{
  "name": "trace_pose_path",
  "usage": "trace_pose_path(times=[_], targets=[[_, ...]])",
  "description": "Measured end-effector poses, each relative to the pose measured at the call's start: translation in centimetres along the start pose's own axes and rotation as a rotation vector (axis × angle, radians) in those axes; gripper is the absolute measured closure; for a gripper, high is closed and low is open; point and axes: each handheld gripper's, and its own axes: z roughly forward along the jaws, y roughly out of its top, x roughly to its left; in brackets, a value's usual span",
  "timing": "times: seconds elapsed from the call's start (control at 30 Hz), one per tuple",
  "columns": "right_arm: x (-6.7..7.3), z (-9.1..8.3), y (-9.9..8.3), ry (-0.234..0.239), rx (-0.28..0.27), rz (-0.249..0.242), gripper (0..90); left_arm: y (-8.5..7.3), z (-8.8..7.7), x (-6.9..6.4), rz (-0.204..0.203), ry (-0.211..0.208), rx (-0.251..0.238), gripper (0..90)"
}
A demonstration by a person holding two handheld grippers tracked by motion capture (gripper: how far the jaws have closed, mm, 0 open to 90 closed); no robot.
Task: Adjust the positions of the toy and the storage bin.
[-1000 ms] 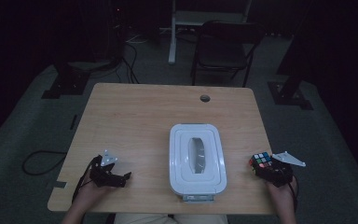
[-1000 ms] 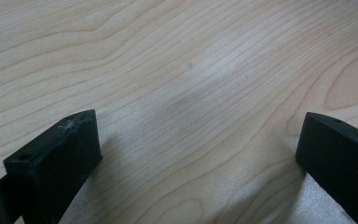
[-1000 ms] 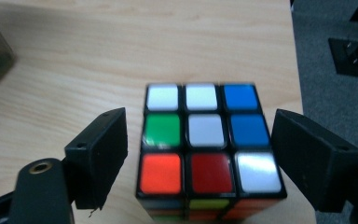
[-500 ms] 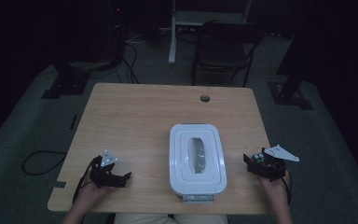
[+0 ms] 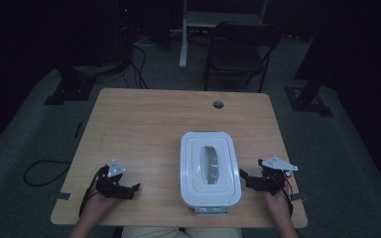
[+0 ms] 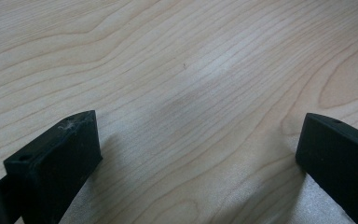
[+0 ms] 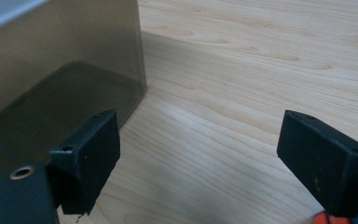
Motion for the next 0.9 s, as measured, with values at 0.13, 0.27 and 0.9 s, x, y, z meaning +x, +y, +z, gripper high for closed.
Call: trace_pose_path(times=[0.13, 0.27, 0.9], targets=[[0.6, 0.9, -0.7, 0.032, 0.004, -0.045, 13.4, 0.0, 0.0, 0.0, 0.0, 0.0, 0.0, 0.6], [0.9, 2.1, -1.4, 0.077, 0.04, -0.05, 13.6, 0.0, 0.0, 0.0, 0.0, 0.0, 0.0, 0.5], [1.3, 4.3, -2.0, 0.036, 0.193, -0.1, 13.0, 0.1, 0.1, 0.2, 0.003, -0.002, 0.001, 0.6]])
